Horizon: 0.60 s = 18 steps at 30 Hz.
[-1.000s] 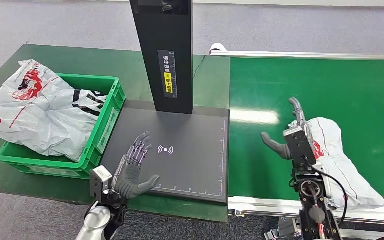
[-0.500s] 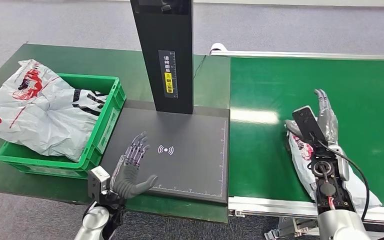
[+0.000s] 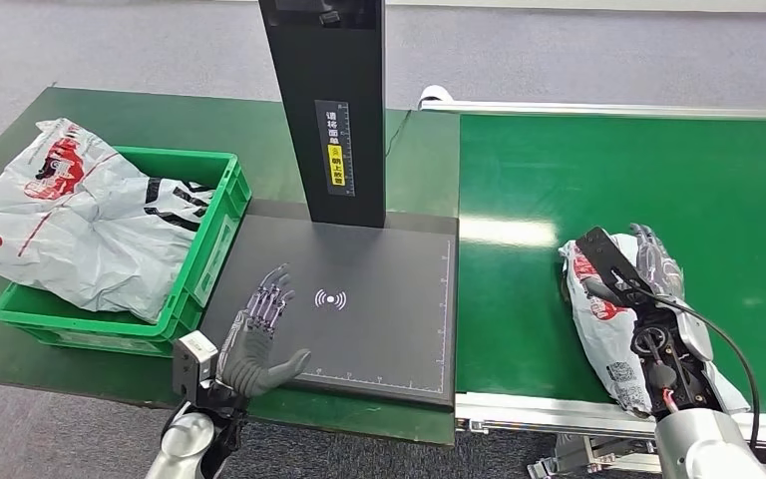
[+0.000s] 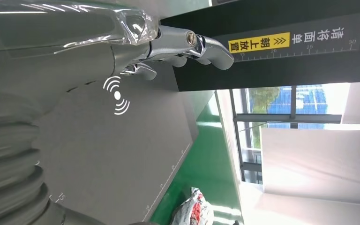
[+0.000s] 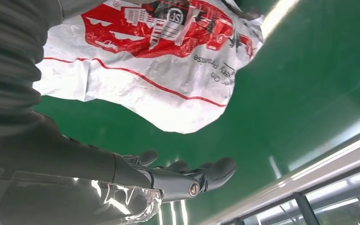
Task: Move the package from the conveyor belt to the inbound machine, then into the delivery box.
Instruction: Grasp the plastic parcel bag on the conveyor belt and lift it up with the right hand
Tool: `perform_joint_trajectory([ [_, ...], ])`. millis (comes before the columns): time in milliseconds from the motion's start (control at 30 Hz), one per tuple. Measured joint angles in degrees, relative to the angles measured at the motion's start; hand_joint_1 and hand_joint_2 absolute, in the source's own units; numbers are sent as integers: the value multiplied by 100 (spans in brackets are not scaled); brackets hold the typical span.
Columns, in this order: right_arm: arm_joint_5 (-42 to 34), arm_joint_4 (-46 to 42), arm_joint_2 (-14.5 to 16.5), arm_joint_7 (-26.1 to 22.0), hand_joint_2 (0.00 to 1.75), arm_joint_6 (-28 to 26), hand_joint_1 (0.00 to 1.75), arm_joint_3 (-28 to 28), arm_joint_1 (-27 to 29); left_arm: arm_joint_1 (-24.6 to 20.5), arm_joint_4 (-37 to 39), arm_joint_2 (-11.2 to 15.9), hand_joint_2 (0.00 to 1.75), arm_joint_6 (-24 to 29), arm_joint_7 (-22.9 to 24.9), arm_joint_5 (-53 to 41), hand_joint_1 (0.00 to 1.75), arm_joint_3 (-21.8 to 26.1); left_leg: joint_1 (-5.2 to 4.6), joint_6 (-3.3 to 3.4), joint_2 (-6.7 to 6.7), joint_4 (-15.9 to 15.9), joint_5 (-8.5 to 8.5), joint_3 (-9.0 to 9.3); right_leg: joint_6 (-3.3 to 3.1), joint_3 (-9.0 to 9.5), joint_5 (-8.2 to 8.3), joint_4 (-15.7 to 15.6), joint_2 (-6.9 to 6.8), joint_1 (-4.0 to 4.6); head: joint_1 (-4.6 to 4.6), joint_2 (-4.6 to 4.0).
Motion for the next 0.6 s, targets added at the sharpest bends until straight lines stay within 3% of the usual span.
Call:
perform_joint_trajectory([
  [133, 39, 80, -19, 78, 175, 9, 0, 7, -3, 1, 0, 0, 175, 1, 3, -3, 0, 19, 0, 0, -1, 0, 0, 1, 0, 1, 0, 0, -1, -1, 1, 0],
  [367, 436, 194, -99, 1031, 175, 267, 0, 11, 185, 5, 0, -10, 175, 11, 88, -59, 0, 21, 0, 0, -8, 1, -1, 2, 1, 0, -2, -1, -5, -1, 1, 0],
  [600, 923, 189, -220, 1485, 175, 720, 0, 14, 716, 68, 0, -23, 175, 90, 117, -100, 0, 21, 0, 4, -10, 0, -6, 2, 4, 2, -7, -2, -12, 0, -1, 0],
])
